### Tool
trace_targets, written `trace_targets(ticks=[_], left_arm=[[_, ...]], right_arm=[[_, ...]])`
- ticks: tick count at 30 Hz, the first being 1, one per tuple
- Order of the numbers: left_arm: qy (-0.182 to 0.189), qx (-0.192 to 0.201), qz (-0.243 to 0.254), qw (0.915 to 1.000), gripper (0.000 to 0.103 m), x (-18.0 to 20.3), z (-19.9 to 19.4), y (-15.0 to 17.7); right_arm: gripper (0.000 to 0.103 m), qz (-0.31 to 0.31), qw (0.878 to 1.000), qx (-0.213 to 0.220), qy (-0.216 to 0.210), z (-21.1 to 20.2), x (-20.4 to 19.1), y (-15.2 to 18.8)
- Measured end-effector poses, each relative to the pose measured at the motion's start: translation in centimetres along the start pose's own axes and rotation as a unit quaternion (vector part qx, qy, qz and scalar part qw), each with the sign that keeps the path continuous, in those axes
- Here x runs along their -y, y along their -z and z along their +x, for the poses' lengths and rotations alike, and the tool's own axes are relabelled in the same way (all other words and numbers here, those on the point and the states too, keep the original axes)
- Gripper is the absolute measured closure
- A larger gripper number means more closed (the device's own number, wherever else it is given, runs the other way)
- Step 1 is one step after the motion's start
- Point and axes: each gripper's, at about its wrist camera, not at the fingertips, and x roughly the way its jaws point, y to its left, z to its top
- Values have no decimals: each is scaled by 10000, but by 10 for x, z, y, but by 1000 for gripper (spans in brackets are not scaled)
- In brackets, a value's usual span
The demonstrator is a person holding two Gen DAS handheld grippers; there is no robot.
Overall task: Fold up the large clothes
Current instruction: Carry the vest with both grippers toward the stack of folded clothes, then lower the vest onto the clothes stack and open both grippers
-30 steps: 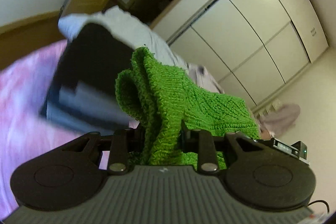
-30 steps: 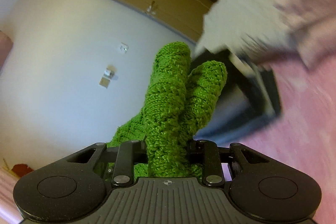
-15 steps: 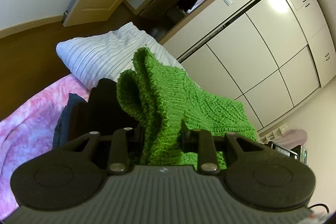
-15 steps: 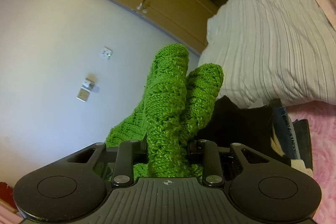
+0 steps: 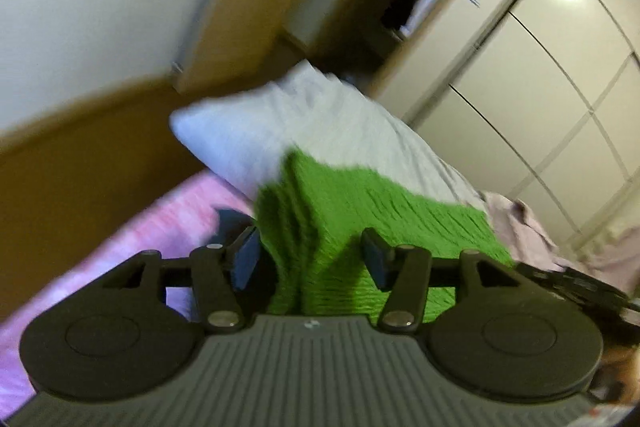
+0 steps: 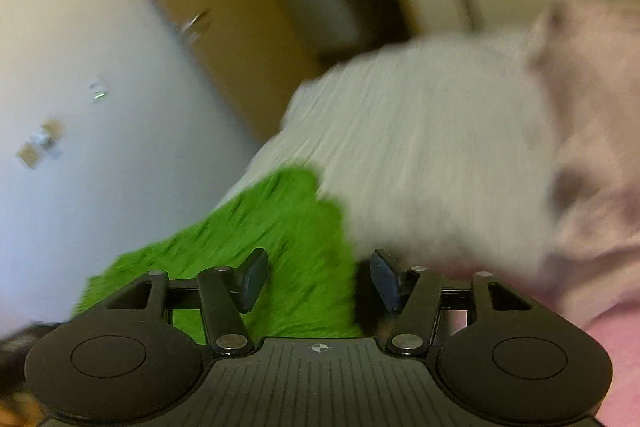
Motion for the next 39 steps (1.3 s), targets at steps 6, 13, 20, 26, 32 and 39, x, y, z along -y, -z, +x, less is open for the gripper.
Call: trace_targets(ticks=[6,13,20,26,32,39], left_arm=[[-247,440,1020,9935,60,53,-64,32],[-828,72,2192,9721,70,77,-9,86],[-970,119,2208,9704,69,80,16,75],[-1060,-73,2204,9696,69,91,10,71],[-1080,-267,1882,9758,52,99,-23,62],[-1189,-409,1733,9768,34,118,-114,76]], right_arm=[[49,-1430,9874,672,-118,-74,-47,55],[49,-2642,9636,368,145,-21,-72,125],[49,-2624,9647,238,8,-2,-70,122],[49,-2519,9677,-96,-79,-13,-71,104],[46,-2077,9781,2,-158,-58,-75,93],[33,-1472,9884,134,-338,-158,-76,102]])
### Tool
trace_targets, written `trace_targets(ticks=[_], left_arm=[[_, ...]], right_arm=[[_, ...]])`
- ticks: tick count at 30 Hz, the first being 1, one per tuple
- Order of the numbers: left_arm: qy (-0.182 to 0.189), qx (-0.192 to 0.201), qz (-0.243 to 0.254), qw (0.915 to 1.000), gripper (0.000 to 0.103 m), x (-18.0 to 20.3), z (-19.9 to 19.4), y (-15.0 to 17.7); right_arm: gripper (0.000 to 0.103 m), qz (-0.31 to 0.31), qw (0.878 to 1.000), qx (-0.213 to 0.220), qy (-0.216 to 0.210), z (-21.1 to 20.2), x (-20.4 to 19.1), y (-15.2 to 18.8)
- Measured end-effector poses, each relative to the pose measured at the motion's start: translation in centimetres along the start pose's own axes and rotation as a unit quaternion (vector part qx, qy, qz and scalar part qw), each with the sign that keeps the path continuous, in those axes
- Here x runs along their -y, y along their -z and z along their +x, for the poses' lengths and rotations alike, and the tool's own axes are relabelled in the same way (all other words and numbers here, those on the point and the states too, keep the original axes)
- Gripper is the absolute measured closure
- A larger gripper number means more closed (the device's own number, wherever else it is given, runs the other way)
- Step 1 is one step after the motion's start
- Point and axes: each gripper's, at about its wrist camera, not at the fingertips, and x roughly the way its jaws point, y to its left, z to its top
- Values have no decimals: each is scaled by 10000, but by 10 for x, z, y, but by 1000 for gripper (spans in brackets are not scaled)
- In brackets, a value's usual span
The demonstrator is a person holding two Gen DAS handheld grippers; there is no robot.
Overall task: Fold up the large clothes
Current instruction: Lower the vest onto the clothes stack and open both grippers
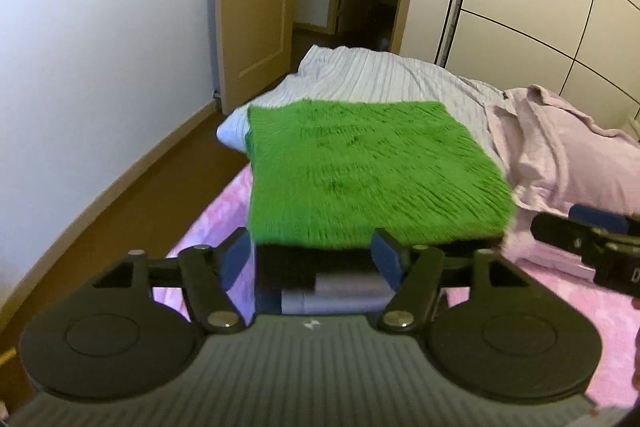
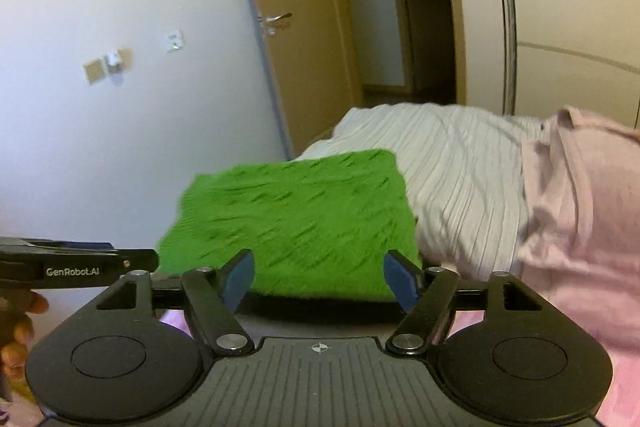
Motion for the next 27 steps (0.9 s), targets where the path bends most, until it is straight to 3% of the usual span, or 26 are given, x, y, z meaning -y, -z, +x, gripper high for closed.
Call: trace_targets(ticks=[5,11,20,27], left_arm=[[87,-270,-214,9994,26,7,-70,29],[65,-500,-90,9987,18,25,-130,67],[-78,-445,106,9989,13,56,-189,116],[-312,-312,203,9988,9,77,-211,137]], right_arm=[[30,254,9989,-303,-240,-66,-12,19],[30,18,9980,-600,-183,-129,-29,47],[30,26,9952,-978,-30,-188,-30,70],[30,-308,9946,-981,118,-217,-36,87]])
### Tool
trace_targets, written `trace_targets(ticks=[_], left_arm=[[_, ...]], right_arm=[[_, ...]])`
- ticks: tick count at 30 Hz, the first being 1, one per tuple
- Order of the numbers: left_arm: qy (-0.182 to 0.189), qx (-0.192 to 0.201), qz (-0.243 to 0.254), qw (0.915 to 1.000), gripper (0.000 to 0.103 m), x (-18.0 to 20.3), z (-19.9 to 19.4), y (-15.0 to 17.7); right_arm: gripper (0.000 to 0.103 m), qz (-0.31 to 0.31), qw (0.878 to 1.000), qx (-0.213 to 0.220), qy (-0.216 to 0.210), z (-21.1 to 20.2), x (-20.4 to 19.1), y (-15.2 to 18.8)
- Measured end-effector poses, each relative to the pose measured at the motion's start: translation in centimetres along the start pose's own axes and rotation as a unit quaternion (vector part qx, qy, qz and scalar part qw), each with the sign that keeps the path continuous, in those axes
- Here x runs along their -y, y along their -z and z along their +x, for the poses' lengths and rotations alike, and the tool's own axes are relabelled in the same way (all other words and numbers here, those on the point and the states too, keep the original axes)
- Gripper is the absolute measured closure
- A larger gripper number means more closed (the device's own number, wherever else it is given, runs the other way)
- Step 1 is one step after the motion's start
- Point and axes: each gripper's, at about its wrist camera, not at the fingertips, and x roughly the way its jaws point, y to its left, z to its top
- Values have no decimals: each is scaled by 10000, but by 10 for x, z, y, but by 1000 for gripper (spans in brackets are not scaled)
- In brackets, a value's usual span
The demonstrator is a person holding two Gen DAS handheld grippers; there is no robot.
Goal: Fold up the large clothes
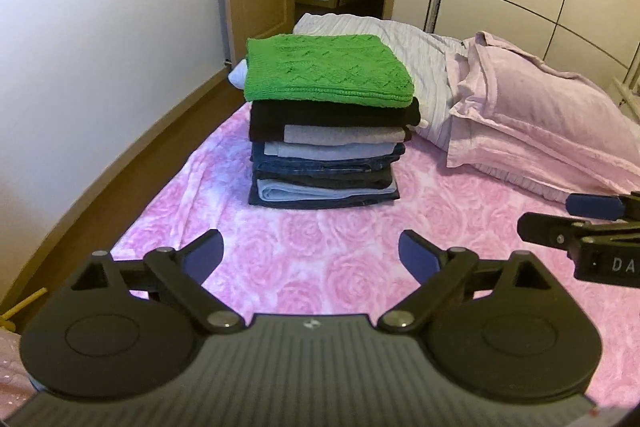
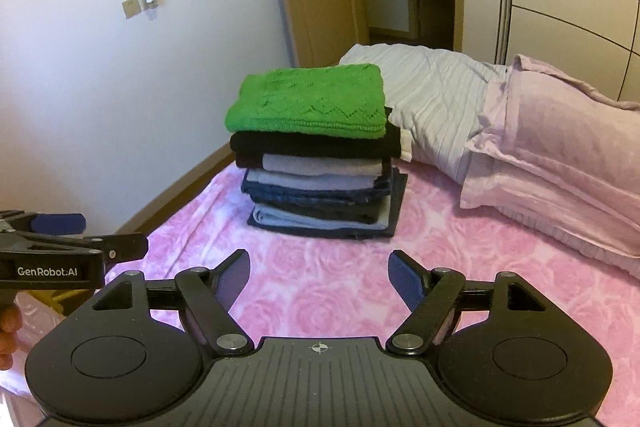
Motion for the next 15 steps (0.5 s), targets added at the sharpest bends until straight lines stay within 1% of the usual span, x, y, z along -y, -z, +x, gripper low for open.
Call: trace_targets(ticks=[2,3,9,15], left_arm=[[-190,93,105,9997,6,6,-6,5],[-207,152,141,9996,5,8,-9,7],[-85,72,11,9999,5,10,-16,14],[-70,-73,-102,9999,5,11,-15,19]], right_arm=[[30,45,10000,-34,26,-4,1,6],[30,58,10000,-50,26,-6,1,8],[30,176,9996,-225,-80,-10,7,15],[30,66,9993,-354,-142,-9,5,20]])
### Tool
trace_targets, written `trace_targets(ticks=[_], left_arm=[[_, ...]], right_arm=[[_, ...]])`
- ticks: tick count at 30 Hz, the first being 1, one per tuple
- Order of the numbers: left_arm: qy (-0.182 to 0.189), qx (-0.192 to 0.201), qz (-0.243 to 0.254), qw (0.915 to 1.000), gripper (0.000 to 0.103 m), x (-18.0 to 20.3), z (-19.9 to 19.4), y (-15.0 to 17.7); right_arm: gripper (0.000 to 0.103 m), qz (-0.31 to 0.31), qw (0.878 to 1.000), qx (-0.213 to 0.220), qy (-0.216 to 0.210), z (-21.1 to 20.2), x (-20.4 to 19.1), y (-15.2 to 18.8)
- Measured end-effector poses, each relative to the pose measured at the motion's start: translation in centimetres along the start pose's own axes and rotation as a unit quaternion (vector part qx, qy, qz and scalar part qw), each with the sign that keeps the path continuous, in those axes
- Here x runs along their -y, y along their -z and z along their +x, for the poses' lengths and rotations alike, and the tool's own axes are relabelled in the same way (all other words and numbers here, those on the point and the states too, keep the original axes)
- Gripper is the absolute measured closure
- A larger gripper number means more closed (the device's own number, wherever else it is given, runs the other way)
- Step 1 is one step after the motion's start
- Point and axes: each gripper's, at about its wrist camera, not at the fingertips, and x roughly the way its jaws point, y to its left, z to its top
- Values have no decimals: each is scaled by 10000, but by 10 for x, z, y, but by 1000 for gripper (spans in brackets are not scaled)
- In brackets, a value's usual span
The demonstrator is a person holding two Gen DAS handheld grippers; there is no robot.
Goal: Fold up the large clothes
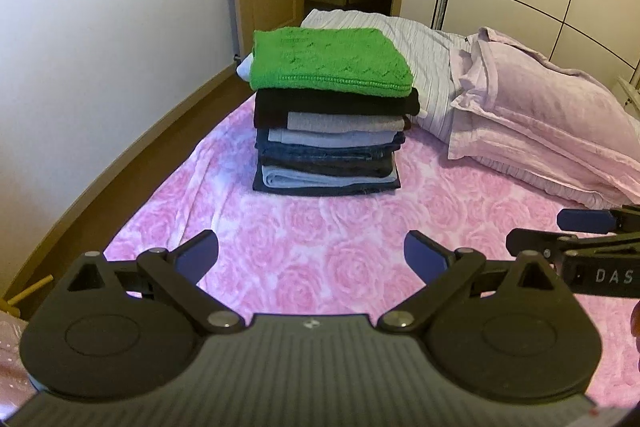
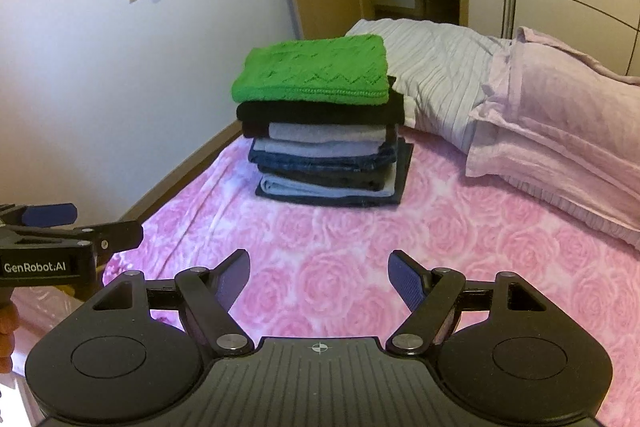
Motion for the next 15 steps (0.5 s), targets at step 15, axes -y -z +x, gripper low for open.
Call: trace_targets(ticks=[15], left_arm=[[19,-146,-1,9999,5,2,8,0]], right_arm=[[30,-95,9999,-72,-25,11,0,-4]])
